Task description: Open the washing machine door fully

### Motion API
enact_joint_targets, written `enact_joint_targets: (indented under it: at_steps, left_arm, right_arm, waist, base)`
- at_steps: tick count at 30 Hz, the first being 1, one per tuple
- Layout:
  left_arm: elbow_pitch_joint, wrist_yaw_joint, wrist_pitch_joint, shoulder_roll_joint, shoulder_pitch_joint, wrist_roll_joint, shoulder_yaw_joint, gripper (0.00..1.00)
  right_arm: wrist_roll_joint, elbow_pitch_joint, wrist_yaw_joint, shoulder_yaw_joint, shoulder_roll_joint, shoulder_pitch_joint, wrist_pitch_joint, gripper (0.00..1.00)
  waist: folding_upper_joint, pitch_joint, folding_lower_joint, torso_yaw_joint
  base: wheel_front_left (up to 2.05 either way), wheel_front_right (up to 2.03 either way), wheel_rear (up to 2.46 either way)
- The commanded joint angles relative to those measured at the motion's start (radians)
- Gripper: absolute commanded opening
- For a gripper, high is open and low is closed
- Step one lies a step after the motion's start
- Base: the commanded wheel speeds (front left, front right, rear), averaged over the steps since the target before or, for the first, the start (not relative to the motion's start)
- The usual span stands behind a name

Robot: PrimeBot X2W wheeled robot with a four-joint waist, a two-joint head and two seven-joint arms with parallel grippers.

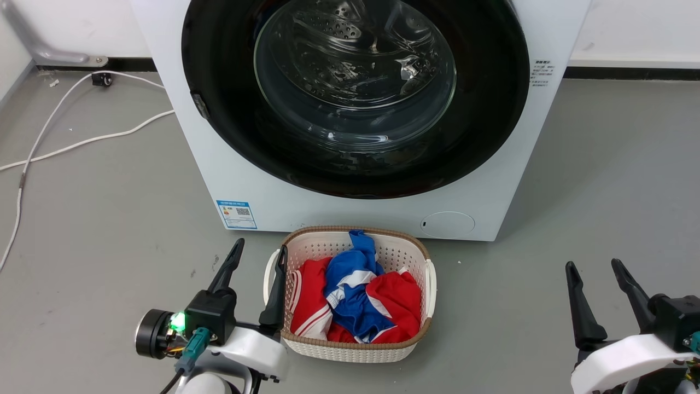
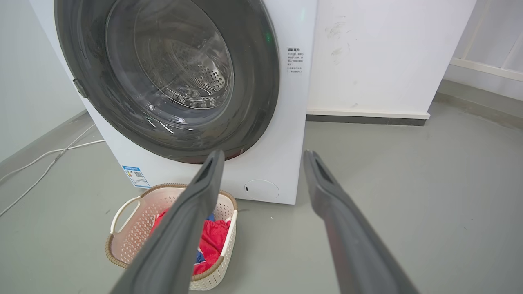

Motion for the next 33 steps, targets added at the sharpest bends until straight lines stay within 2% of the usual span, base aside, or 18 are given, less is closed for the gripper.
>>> enact_joint_targets:
  at_steps: [1,7,8,9,13,16,19,21,26,33]
  left_arm:
    - [0.002,-0.003,-0.009,-0.002,0.005,0.016,0.002,1.00]
    - [0.015,-0.015,-0.006,-0.015,0.006,0.002,0.019,1.00]
    - [0.016,-0.018,-0.006,-0.016,0.007,0.002,0.022,1.00]
    - [0.018,-0.019,-0.006,-0.017,0.007,0.003,0.023,1.00]
    - [0.024,-0.025,-0.006,-0.023,0.008,0.001,0.031,1.00]
    - [0.028,-0.027,-0.006,-0.027,0.007,0.005,0.036,1.00]
    - [0.030,-0.030,-0.006,-0.028,0.007,0.009,0.038,1.00]
    - [0.033,-0.032,-0.006,-0.030,0.006,0.014,0.040,1.00]
    - [0.032,-0.035,-0.006,-0.039,0.003,0.002,0.050,1.00]
    - [0.028,-0.032,-0.006,-0.049,-0.010,-0.004,0.056,1.00]
  right_arm:
    - [-0.006,-0.002,0.002,-0.001,0.002,0.007,-0.009,1.00]
    - [0.041,0.013,0.002,-0.001,0.002,0.001,-0.016,0.99]
    - [0.046,0.013,0.002,-0.001,0.002,-0.001,-0.021,0.20]
    - [0.055,0.012,0.002,0.001,0.002,-0.004,-0.025,0.00]
    - [0.115,0.013,0.002,-0.001,0.002,-0.006,-0.040,0.00]
    - [0.212,0.020,0.002,-0.011,0.002,-0.008,-0.052,0.00]
    - [0.238,0.025,0.002,-0.021,0.002,-0.009,-0.051,0.00]
    - [0.312,0.033,0.002,-0.024,0.002,-0.013,-0.053,0.00]
    - [0.618,0.061,0.003,-0.035,0.002,-0.025,-0.035,0.00]
    - [1.204,0.123,0.003,-0.095,0.001,-0.068,0.004,0.00]
  waist:
    - [-0.0001,0.001,0.0000,0.000]
    - [-0.0001,-0.001,0.0000,0.000]
    - [-0.0001,-0.002,0.0000,0.000]
    - [-0.0001,-0.002,0.0000,0.000]
    - [-0.0001,-0.005,0.0000,0.001]
    - [-0.0001,-0.008,0.0000,0.003]
    - [-0.0001,-0.009,0.0000,0.003]
    - [-0.0001,-0.012,0.0000,0.003]
    - [-0.0001,-0.014,0.0000,0.001]
    - [-0.0001,0.004,0.0000,-0.007]
  base:
    - [0.00,0.00,0.00]
    - [0.00,0.00,0.00]
    - [0.00,0.00,0.00]
    - [0.00,0.00,0.00]
    - [0.00,0.00,0.00]
    - [0.00,0.00,0.00]
    - [0.00,0.00,0.00]
    - [0.00,0.00,0.00]
    - [0.00,0.00,0.00]
    - [0.00,0.00,0.00]
